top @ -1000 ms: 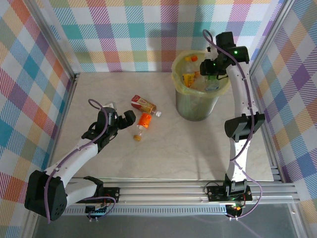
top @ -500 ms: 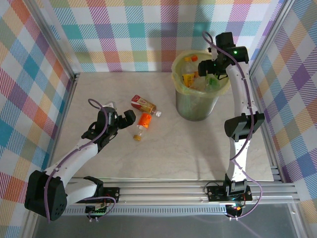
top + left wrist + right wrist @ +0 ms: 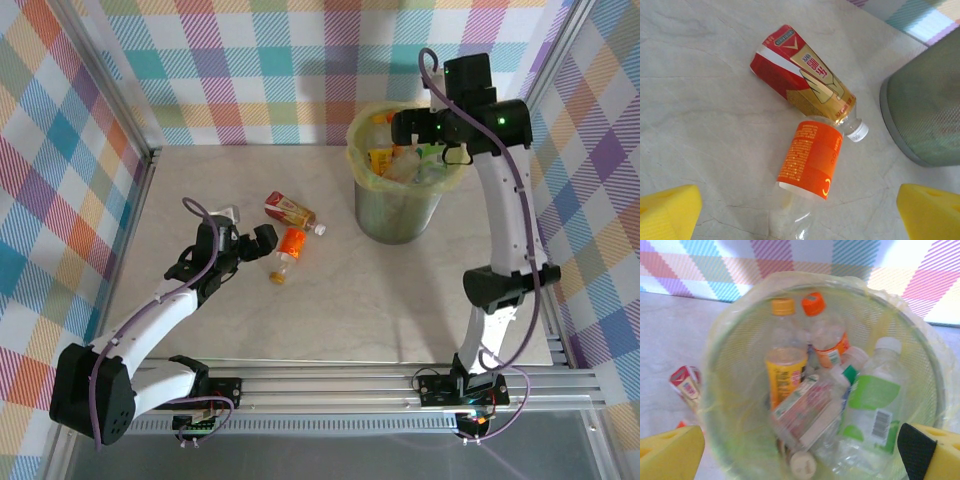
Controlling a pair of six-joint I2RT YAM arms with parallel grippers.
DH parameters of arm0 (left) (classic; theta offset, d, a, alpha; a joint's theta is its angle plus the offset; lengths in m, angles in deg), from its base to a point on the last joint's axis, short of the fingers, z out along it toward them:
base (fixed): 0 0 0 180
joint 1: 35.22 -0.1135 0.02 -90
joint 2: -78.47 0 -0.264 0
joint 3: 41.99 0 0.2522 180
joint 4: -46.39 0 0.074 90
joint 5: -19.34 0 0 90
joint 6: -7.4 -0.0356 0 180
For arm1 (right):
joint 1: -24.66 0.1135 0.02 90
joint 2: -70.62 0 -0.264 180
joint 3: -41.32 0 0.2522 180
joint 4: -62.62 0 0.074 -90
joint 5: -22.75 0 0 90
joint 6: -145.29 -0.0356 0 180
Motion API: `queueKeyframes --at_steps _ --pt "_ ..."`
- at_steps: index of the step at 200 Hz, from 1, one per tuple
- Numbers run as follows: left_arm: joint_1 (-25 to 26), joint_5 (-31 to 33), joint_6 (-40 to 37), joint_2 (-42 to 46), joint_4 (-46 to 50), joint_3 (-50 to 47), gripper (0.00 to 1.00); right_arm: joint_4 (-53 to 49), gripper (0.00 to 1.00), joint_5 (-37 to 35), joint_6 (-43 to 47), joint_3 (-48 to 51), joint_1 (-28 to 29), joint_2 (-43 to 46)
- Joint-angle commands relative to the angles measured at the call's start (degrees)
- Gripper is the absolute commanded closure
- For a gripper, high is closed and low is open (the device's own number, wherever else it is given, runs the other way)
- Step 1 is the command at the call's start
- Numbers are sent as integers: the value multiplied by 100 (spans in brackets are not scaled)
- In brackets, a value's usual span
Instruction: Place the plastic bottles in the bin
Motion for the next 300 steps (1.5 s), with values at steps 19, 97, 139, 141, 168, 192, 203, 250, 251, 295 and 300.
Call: queueKeyframes --at_steps 19,97,139,141,168,192,203,250,251,295,300 --pt "307 -256 -768 -344 118 345 0 438 0 -426 -483 1207 498 784" --pt "1105 571 -1746 -1562 344 1001 0 1550 0 -555 -1052 3563 754 2311" --pt "1167 726 -1902 -2059 355 1155 0 1750 0 -594 -1179 4064 758 2675" --pt "1167 727 -1906 -2070 353 1154 0 1752 0 -593 -1185 4077 759 2684" --pt "1167 738 -1984 -2365 304 1219 2 1766 0 -605 -1187 4139 756 2713" --pt "1167 654 -2008 -2609 184 1255 4 1767 0 -617 -1179 4171 756 2730" --pt "1168 619 -2011 -2711 153 1285 4 1792 0 -610 -1173 4191 759 2739" --pt "1167 539 -2069 -3197 56 1590 5 1891 0 -572 -1157 4249 761 2720" --pt "1167 546 -2069 -3208 55 1596 5 1891 0 -568 -1155 4249 760 2721" --pt "1167 641 -2095 -3648 104 1863 10 1882 0 -617 -1094 4243 760 2747" --pt "1167 632 -2094 -3686 118 1881 12 1882 0 -616 -1087 4241 760 2756"
